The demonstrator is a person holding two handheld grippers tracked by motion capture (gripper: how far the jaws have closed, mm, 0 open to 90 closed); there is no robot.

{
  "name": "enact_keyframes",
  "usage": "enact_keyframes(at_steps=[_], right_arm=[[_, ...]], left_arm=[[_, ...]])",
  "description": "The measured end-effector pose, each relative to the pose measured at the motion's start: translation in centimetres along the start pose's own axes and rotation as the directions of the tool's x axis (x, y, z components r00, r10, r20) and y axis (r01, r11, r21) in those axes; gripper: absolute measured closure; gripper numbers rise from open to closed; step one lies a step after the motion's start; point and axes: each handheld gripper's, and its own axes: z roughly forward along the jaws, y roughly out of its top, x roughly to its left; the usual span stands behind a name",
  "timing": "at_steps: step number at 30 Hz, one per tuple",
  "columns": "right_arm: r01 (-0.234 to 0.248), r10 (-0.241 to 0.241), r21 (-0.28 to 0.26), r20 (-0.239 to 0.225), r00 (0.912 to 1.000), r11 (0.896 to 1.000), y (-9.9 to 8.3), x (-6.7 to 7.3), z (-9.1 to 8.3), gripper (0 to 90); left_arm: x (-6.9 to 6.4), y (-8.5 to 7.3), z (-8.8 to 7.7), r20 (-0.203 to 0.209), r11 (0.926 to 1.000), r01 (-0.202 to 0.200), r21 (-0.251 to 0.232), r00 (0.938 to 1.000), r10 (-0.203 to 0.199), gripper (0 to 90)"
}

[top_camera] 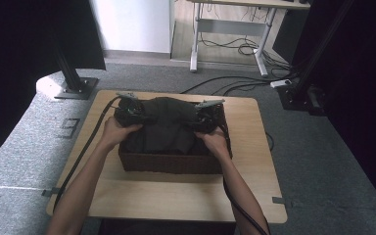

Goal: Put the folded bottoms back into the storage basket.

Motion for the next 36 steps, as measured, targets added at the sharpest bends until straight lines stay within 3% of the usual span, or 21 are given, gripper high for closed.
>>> enact_keyframes(at_steps=[5,7,8,9,13,16,21,22,26,27,30,33,34,36], right_arm=[[-0.007,0.007,0.024,0.007,1.0,1.0,-0.2,0.2,0.5,73.4],[-0.014,0.013,0.041,0.019,0.9997,0.999,-0.3,0.0,-0.1,73.4],[-0.019,0.017,0.047,0.025,0.9995,0.999,-0.4,-0.2,-0.5,73.4],[-0.022,0.021,0.054,0.03,0.9993,0.998,-0.6,-0.4,-0.9,73.4],[-0.03,0.026,0.083,0.054,0.9982,0.996,-1.3,-1.1,-2.4,73.4],[-0.039,0.033,0.1,0.065,0.9974,0.994,-1.5,-1.4,-2.7,73.4],[-0.053,0.045,0.135,0.065,0.9969,0.989,-1.4,-1.4,-0.6,73.3],[-0.058,0.05,0.139,0.06,0.9969,0.989,-1.3,-1.3,-0.1,73.3],[-0.059,0.051,0.168,0.052,0.9974,0.984,-1.0,-0.7,1.7,72.9],[-0.053,0.043,0.173,0.059,0.9973,0.983,-0.9,-0.7,1.9,72.7],[-0.059,0.044,0.191,0.08,0.9958,0.98,-0.9,-0.8,1.9,72.2],[-0.106,0.076,0.234,0.134,0.9881,0.966,-1.4,-2.0,1.3,70.5],[-0.106,0.076,0.234,0.134,0.9881,0.966,-1.4,-2.0,1.3,70.5],[-0.136,0.097,0.254,0.161,0.9822,0.958,-1.8,-2.7,1.1,68.3]], left_arm=[[-0.1,-0.5,0.9,0.009,0.9995,0.016,0.029,0.9998,-0.016,68.8],[-0.3,-0.5,1.4,0.021,0.9995,0.02,0.026,0.9996,-0.021,68.9],[-0.6,-0.4,2.5,0.044,0.9992,0.028,0.028,0.9986,-0.029,68.9],[-0.6,-0.4,2.5,0.044,0.9992,0.028,0.028,0.9986,-0.029,68.9],[-1.5,-0.2,5.1,0.086,0.9984,0.028,0.048,0.9958,-0.032,68.9],[-1.5,-0.2,5.6,0.088,0.9974,0.036,0.063,0.9952,-0.042,68.9],[-0.8,-0.5,4.7,0.038,0.9927,0.051,0.109,0.9977,-0.056,68.6],[-0.4,-0.6,3.9,0.005,0.9905,0.055,0.126,0.9984,-0.056,68.6],[-0.1,-0.9,3.3,-0.039,0.9861,0.058,0.155,0.9979,-0.052,68.4],[0.0,-1.0,3.6,-0.056,0.9835,0.074,0.165,0.9963,-0.065,68.3],[-0.3,-0.7,4.4,-0.082,0.98,0.068,0.187,0.9952,-0.054,67.9],[-1.0,-0.5,6.1,-0.078,0.9751,0.077,0.208,0.995,-0.062,67.3],[-1.1,-0.5,6.7,-0.08,0.9727,0.081,0.218,0.9947,-0.065,67.3],[-1.0,-0.7,7.7,-0.107,0.9649,0.099,0.243,0.9914,-0.075,65.9]])
